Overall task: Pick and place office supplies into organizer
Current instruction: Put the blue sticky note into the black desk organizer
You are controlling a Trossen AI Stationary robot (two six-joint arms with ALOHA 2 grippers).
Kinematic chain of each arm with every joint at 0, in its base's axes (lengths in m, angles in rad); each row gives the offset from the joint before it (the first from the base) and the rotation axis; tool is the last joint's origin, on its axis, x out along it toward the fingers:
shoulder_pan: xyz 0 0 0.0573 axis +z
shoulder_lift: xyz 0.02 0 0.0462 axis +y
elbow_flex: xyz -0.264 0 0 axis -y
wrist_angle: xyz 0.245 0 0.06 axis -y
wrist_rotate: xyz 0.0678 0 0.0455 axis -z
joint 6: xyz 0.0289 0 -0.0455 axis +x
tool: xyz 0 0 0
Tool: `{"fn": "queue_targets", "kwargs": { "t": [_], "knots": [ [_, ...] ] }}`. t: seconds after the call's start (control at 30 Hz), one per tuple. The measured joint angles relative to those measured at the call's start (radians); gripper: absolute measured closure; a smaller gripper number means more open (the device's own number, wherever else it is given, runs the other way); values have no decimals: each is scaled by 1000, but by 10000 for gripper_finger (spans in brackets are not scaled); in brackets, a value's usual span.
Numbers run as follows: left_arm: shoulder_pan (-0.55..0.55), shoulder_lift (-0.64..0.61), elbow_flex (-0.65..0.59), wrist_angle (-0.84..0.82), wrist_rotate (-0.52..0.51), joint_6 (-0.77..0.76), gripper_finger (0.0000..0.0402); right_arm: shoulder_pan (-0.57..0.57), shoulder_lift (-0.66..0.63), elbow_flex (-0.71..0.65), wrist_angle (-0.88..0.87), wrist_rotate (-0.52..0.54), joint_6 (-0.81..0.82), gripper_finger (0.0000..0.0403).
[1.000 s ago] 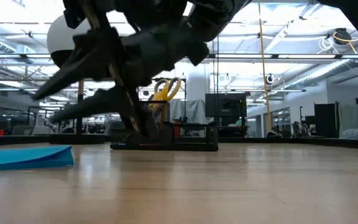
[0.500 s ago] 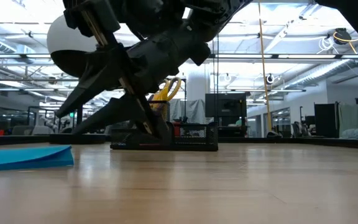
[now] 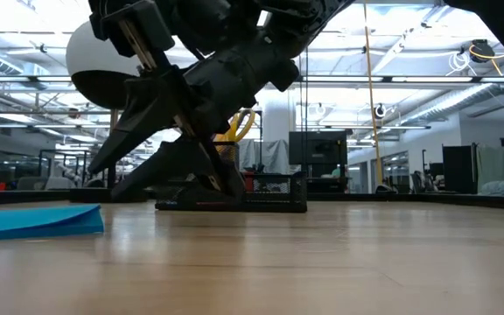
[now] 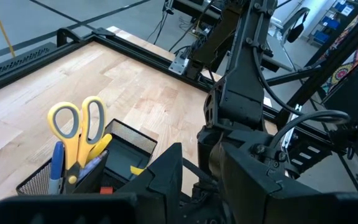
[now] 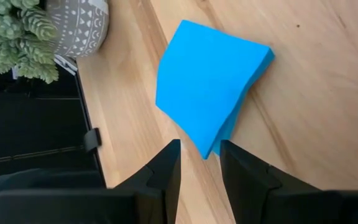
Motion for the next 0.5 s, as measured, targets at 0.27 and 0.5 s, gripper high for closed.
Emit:
{"fn": "queue_targets", "kwargs": {
  "t": [0.27,0.5],
  "knots": [
    [0,0,0,0,0,0,286,2,2,0,1,22,3,300],
    [0,0,0,0,0,0,286,5,5,0,11,-1,11,300]
  ]
}}
